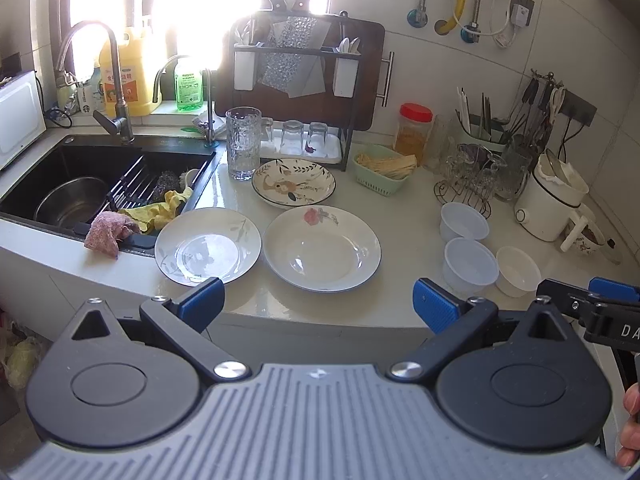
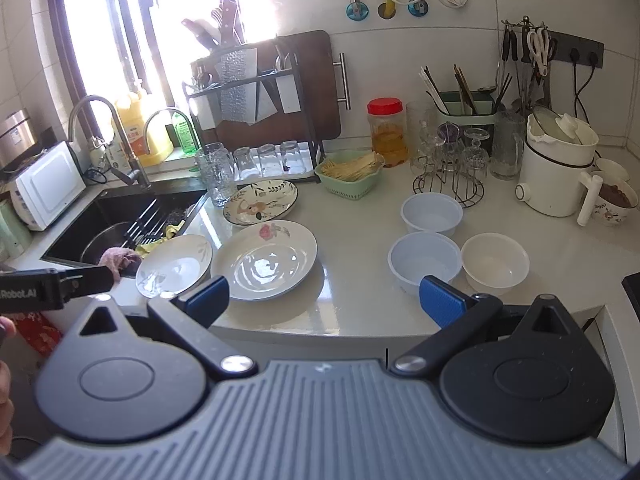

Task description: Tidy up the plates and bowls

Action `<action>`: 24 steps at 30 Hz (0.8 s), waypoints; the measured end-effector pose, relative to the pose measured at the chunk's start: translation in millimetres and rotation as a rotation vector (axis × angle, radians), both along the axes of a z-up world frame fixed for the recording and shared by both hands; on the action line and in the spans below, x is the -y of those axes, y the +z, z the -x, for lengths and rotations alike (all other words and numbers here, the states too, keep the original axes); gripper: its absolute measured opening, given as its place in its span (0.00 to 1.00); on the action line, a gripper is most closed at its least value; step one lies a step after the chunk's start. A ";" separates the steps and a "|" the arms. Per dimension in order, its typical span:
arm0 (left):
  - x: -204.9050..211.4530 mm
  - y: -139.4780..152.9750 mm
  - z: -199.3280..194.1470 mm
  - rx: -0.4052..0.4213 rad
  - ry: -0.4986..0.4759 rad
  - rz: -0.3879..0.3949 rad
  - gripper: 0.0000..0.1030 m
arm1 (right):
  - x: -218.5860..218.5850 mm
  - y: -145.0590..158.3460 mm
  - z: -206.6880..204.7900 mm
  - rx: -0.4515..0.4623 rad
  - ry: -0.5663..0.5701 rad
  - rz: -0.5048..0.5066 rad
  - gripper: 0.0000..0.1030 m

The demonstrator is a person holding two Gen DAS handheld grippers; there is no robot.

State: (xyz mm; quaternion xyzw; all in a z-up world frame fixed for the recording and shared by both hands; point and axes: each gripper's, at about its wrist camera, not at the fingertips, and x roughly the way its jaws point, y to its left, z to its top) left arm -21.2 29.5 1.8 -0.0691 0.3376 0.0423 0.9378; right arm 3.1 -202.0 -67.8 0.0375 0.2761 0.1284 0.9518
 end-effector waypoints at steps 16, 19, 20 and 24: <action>4.6 0.2 0.1 -0.004 -0.014 -0.003 0.99 | 2.4 1.6 0.1 0.000 -0.017 -0.009 1.00; 3.1 -0.3 0.5 -0.002 -0.011 -0.002 0.99 | 2.6 1.6 0.2 0.000 -0.019 -0.008 1.00; 3.3 -0.1 0.7 -0.001 -0.010 0.001 0.99 | 3.2 2.3 0.9 0.002 -0.019 -0.008 1.00; 3.3 0.1 0.2 -0.006 -0.012 -0.006 0.99 | 5.0 2.6 3.1 0.005 -0.021 -0.010 1.00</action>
